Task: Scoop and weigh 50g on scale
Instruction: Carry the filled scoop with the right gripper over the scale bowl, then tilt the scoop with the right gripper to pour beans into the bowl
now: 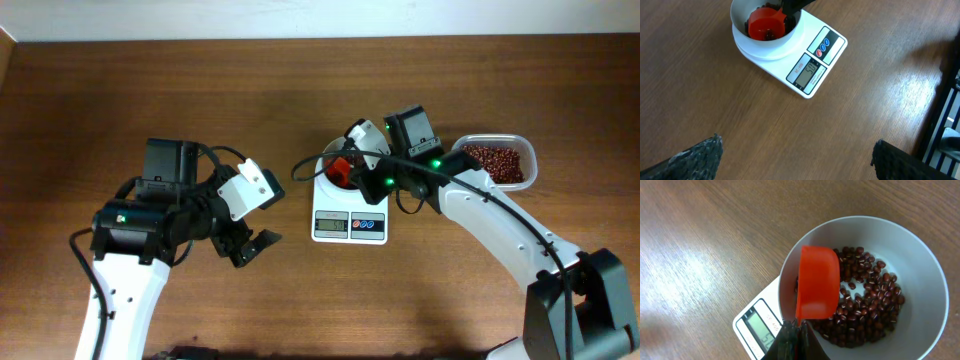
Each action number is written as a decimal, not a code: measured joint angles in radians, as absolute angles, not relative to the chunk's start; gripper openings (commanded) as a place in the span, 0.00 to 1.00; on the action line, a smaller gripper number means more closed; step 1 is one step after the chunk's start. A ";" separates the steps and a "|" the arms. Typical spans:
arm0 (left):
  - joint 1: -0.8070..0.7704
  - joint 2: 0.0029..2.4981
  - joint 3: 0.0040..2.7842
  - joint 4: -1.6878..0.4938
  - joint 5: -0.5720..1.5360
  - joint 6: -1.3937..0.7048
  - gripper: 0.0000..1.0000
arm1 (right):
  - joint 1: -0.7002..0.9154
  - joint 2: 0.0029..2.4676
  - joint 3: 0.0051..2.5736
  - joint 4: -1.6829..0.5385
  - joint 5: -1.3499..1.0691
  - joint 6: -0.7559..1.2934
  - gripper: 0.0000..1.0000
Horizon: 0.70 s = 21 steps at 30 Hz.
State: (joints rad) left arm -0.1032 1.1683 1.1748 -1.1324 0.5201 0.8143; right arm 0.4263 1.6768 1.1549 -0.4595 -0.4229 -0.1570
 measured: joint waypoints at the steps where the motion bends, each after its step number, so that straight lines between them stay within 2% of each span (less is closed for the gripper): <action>1: -0.103 1.168 1.175 -1.132 0.520 0.814 0.99 | 0.426 1.677 1.155 -0.459 -0.429 -0.143 0.04; 8: -0.103 1.168 1.175 -1.132 0.520 0.814 0.99 | 0.406 1.677 1.155 -0.447 -0.523 -0.090 0.04; 21: -0.103 1.168 1.175 -1.132 0.520 0.814 0.99 | 0.257 1.677 1.155 -0.435 -0.703 0.000 0.04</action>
State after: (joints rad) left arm -0.1032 1.1683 1.1748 -1.1324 0.5201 0.8143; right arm 0.2565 1.6768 1.1549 -0.4351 -0.7029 0.0002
